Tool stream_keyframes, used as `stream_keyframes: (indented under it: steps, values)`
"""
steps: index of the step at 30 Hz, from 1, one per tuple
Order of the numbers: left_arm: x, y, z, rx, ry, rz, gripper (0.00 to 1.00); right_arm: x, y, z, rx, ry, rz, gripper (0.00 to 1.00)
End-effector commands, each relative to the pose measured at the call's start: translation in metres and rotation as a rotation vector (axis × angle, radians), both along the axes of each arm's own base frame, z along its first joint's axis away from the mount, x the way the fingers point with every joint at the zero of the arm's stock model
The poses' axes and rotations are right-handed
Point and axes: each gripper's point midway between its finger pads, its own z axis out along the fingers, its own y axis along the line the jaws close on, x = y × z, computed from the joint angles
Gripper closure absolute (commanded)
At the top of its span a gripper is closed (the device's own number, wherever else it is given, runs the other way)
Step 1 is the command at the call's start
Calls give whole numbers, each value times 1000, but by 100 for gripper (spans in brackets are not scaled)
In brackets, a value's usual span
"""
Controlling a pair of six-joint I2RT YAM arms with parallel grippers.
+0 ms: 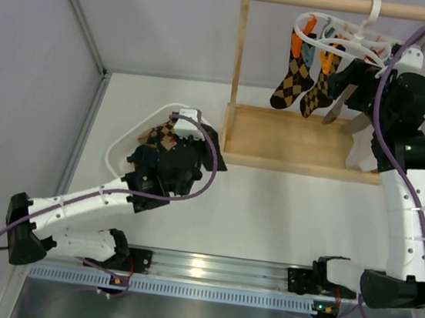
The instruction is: Remove the socks clipped to the hanger
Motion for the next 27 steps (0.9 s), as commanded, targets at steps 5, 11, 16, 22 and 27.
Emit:
stream_keyframes:
  steps: [5, 11, 16, 22, 27]
  values:
    - [9, 111, 6, 40, 119, 218, 100, -45, 10, 21, 20, -95, 78, 1]
    - [0, 164, 18, 60, 129, 339, 100, -99, 19, 2, 18, -92, 167, 1]
    - [9, 175, -6, 80, 212, 363, 100, -147, 19, -22, 31, -120, 195, 1]
    - [32, 183, -53, 69, 358, 359, 100, -173, 10, -40, 17, -114, 160, 0]
    - [52, 178, -87, 133, 465, 346, 100, -168, 8, -68, 11, -45, 149, 1]
